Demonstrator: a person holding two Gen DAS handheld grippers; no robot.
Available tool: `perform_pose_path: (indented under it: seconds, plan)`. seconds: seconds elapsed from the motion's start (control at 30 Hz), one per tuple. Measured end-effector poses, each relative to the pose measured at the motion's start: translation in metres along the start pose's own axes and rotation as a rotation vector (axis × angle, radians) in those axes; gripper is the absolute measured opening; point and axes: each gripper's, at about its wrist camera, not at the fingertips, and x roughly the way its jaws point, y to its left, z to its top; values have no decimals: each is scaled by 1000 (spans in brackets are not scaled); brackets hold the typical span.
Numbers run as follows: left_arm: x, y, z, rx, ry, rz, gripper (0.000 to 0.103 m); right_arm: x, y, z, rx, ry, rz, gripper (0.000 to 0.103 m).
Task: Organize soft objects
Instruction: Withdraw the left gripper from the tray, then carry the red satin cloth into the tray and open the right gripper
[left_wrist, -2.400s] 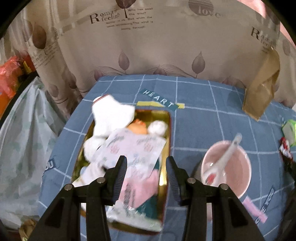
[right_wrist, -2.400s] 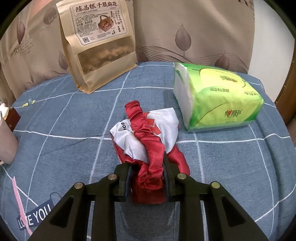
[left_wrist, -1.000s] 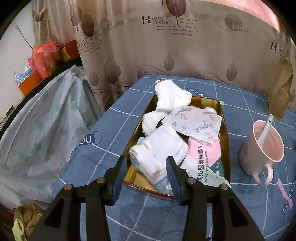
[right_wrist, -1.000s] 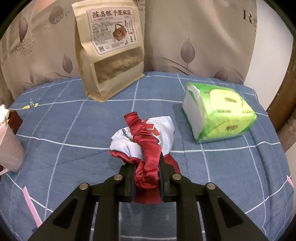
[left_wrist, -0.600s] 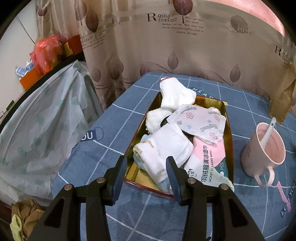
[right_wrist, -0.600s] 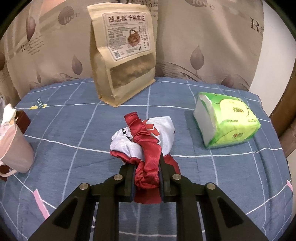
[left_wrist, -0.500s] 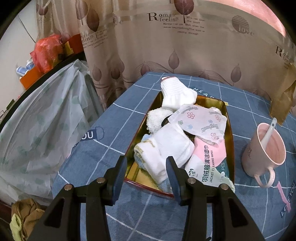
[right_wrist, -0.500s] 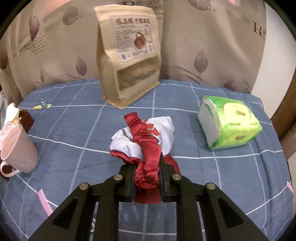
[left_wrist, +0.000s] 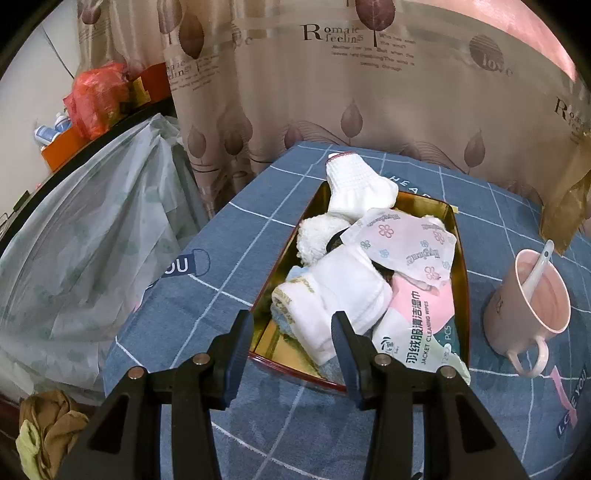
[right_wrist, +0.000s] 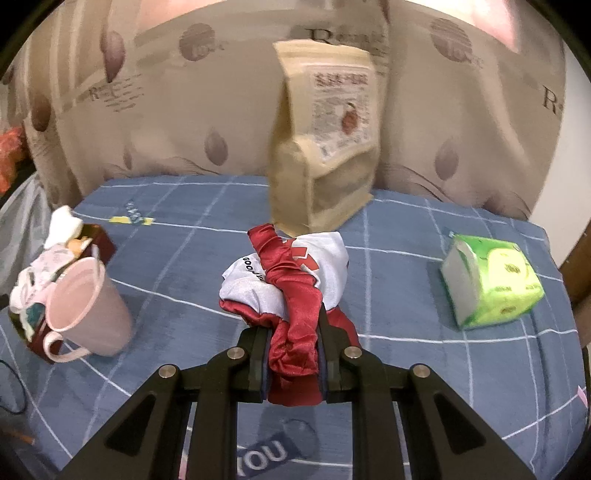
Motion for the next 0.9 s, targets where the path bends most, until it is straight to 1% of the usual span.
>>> perform_pose_path:
  seconds: [0.3, 0.53, 0.7, 0.9]
  plan:
    - [-3, 4, 2, -17, 7, -10, 45, -2, 44, 19, -64, -24, 91, 17]
    - [-7, 13, 5, -38, 14, -2, 45, -6, 90, 36, -122, -49, 176, 17]
    - [-8, 23, 4, -39, 13, 27, 45, -6, 137, 46, -179, -55, 251, 17]
    - [-7, 43, 4, -97, 18, 39, 45, -3, 194, 49, -257, -42, 340, 17]
